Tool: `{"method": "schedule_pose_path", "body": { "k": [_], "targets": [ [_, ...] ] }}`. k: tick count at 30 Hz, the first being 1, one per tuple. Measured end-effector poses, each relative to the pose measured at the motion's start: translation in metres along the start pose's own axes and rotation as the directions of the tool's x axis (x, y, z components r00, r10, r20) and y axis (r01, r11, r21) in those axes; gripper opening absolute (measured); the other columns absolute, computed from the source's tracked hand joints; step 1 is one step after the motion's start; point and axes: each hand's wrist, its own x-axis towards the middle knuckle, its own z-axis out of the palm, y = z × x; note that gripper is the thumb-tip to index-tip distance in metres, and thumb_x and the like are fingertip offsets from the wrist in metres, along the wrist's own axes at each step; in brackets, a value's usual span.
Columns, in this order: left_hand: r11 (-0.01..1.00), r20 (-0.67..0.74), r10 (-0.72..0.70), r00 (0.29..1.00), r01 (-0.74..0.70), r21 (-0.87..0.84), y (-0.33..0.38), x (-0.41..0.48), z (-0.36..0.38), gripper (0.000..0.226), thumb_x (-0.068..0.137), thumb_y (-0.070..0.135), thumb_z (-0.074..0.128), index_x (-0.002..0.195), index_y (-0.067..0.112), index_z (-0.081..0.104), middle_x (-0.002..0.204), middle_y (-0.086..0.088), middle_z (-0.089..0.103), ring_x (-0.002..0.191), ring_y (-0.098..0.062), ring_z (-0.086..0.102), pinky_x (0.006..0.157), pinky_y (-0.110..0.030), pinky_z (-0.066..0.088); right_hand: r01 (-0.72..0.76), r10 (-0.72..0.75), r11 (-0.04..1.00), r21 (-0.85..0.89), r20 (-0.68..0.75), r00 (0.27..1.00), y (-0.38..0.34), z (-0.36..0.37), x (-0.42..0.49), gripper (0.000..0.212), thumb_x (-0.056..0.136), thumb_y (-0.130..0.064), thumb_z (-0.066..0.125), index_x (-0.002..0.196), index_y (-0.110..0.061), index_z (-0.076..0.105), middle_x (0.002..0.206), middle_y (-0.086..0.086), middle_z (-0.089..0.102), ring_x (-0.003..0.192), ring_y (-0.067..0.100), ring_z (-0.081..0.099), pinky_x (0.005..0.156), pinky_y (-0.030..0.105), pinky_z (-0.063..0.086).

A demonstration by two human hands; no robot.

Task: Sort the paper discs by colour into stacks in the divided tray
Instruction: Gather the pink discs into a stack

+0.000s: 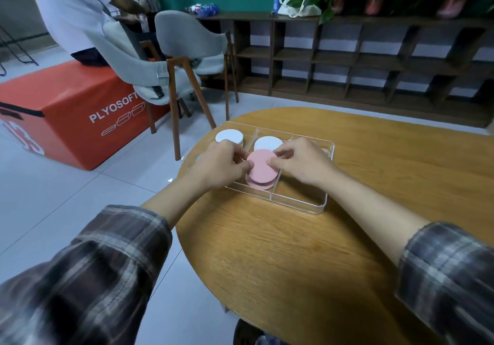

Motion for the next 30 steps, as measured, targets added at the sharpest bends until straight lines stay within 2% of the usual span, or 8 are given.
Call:
{"method": "schedule_pose_path", "body": {
  "k": [4, 7, 11, 14, 17, 21, 25, 30],
  "targets": [
    [0.997, 0.028, -0.053, 0.998, 0.054, -0.049, -0.005, 0.005, -0.001, 0.012, 0.091, 0.037, 0.071, 0.09, 0.029, 0.08, 0.075, 0.007, 0.074, 0.076, -0.011, 0.067, 0.069, -0.034, 0.054, -0.008, 0.008, 1.0, 0.005, 0.05, 0.999, 0.0, 0.002, 0.005, 0.03, 0.086, -0.039, 0.074, 0.082, -0.01, 0.079, 0.08, 0.012, 0.07, 0.074, 0.022, 0.059, 0.066, 0.037, 0.047],
    [0.997, 0.053, -0.076, 0.996, 0.075, 0.018, -0.004, 0.004, 0.0, 0.021, 0.093, 0.038, 0.068, 0.075, 0.031, 0.074, 0.061, 0.011, 0.062, 0.067, -0.009, 0.057, 0.056, -0.022, 0.038, -0.005, 0.009, 0.999, -0.054, 0.083, 0.997, -0.004, 0.0, 0.003, 0.038, 0.089, -0.038, 0.07, 0.069, -0.006, 0.071, 0.064, 0.012, 0.046, 0.06, 0.015, 0.036, 0.051, 0.027, 0.025],
    [0.996, 0.026, -0.036, 0.999, 0.033, 0.087, 0.0, 0.001, 0.002, 0.023, 0.098, 0.033, 0.066, 0.09, 0.021, 0.083, 0.063, 0.016, 0.059, 0.065, -0.004, 0.053, 0.052, -0.006, 0.037, -0.035, 0.047, 0.991, -0.131, 0.086, 0.995, -0.006, 0.002, 0.001, 0.043, 0.093, -0.037, 0.067, 0.057, -0.015, 0.061, 0.054, -0.001, 0.044, 0.07, 0.018, 0.039, 0.051, 0.029, 0.023],
    [0.992, -0.023, 0.001, 1.0, 0.002, 0.124, 0.003, 0.0, 0.002, 0.019, 0.095, 0.037, 0.072, 0.102, 0.022, 0.082, 0.08, 0.011, 0.071, 0.072, -0.004, 0.058, 0.052, -0.005, 0.039, -0.033, 0.037, 0.988, -0.15, 0.026, 0.999, -0.002, 0.01, 0.0, 0.021, 0.089, -0.043, 0.071, 0.077, -0.026, 0.076, 0.073, -0.007, 0.065, 0.093, 0.02, 0.055, 0.066, 0.033, 0.044],
    [0.981, -0.075, 0.016, 0.997, -0.001, 0.195, 0.006, -0.004, 0.002, 0.023, 0.09, 0.045, 0.076, 0.099, 0.025, 0.08, 0.081, 0.011, 0.07, 0.078, -0.008, 0.061, 0.055, -0.015, 0.038, -0.026, 0.016, 0.984, -0.175, -0.062, 0.998, -0.002, 0.014, -0.003, 0.023, 0.085, -0.046, 0.076, 0.099, -0.028, 0.079, 0.09, -0.012, 0.073, 0.101, 0.017, 0.063, 0.085, 0.038, 0.055],
    [0.968, -0.08, -0.004, 0.997, 0.024, 0.248, 0.015, -0.011, 0.001, 0.02, 0.09, 0.048, 0.072, 0.098, 0.029, 0.076, 0.07, 0.016, 0.06, 0.088, -0.015, 0.068, 0.069, -0.032, 0.055, 0.014, -0.022, 0.994, -0.106, -0.072, 0.997, -0.001, 0.009, -0.013, 0.032, 0.085, -0.044, 0.077, 0.112, -0.026, 0.075, 0.092, -0.014, 0.073, 0.093, 0.014, 0.065, 0.085, 0.036, 0.055],
    [0.955, -0.073, 0.032, 0.997, -0.008, 0.298, 0.04, -0.024, -0.002, 0.025, 0.093, 0.05, 0.065, 0.104, 0.029, 0.074, 0.083, 0.006, 0.073, 0.088, -0.018, 0.067, 0.064, -0.031, 0.05, 0.098, -0.096, 0.994, 0.045, -0.056, 0.994, 0.009, -0.02, -0.049, 0.036, 0.089, -0.037, 0.078, 0.122, -0.026, 0.072, 0.1, -0.016, 0.072, 0.071, 0.008, 0.06, 0.079, 0.026, 0.052],
    [0.958, 0.043, 0.248, 0.968, -0.251, 0.135, 0.104, -0.032, 0.014, 0.021, 0.095, 0.04, 0.068, 0.105, 0.023, 0.074, 0.089, 0.009, 0.072, 0.082, -0.011, 0.065, 0.077, -0.035, 0.057, 0.061, -0.059, 0.998, 0.009, -0.145, 0.988, 0.042, -0.078, -0.104, 0.035, 0.09, -0.033, 0.077, 0.124, -0.03, 0.071, 0.099, -0.016, 0.07, 0.075, 0.01, 0.06, 0.073, 0.01, 0.044]
  ]
}}
